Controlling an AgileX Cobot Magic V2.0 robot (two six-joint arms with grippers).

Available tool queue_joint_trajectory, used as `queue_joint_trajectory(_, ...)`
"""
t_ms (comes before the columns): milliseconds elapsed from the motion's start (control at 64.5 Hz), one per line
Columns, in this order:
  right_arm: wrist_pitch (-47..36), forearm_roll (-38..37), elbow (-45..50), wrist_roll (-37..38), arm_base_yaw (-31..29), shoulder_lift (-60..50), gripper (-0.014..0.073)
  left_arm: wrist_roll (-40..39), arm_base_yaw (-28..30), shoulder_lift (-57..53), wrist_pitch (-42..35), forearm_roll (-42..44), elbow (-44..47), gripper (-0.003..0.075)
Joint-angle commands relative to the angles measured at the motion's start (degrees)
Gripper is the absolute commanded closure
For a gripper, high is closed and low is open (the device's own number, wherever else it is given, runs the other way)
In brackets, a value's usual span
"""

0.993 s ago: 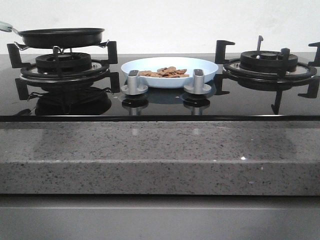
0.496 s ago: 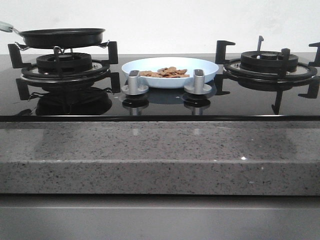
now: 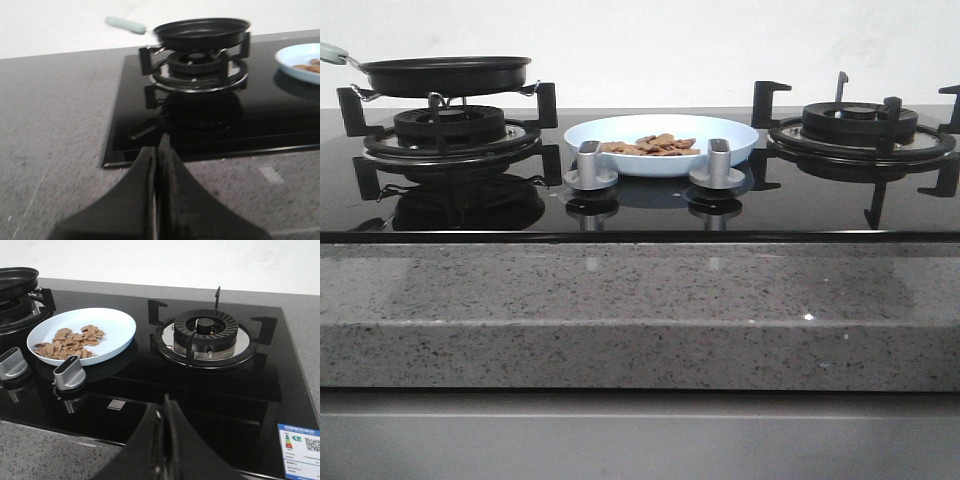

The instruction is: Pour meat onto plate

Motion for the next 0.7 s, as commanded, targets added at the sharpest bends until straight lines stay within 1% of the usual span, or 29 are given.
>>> queue_joint_trajectory(0, -4.86, 0.32, -1.46, -0.52, -0.19, 0.22, 0.0654, -0.57, 1.57, -2.6, -4.66, -0.79, 1.08, 0.0741)
queue_joint_trajectory(62, -4.86, 0.32, -1.46, -0.52, -0.19, 0.22, 0.0654, -0.57, 2.04, -4.56, -6.18, -0.79, 3.62, 0.0741)
queue_joint_trajectory(124, -4.8, 0.32, -1.46, -0.52, -0.19, 0.22, 0.0654, -0.57, 2.04, -4.29, -10.08, -0.79, 5.61, 0.0741)
queue_joint_trajectory(155, -4.8, 0.32, -1.46, -0.52, -0.19, 0.22, 0.0654, -0.57, 2.04, -4.41, -8.45, -0.79, 5.28, 0.0741)
queue_joint_trajectory(279, -4.85, 0.32, -1.46, -0.52, -0.19, 0.22, 0.0654, -0.57, 2.04, -4.41, -10.6, -0.79, 5.4, 0.0741)
queue_joint_trajectory(682, -4.85, 0.32, -1.46, -0.52, -0.19, 0.22, 0.0654, -0.57, 2.04, -4.41, -10.6, -0.79, 5.4, 0.0741)
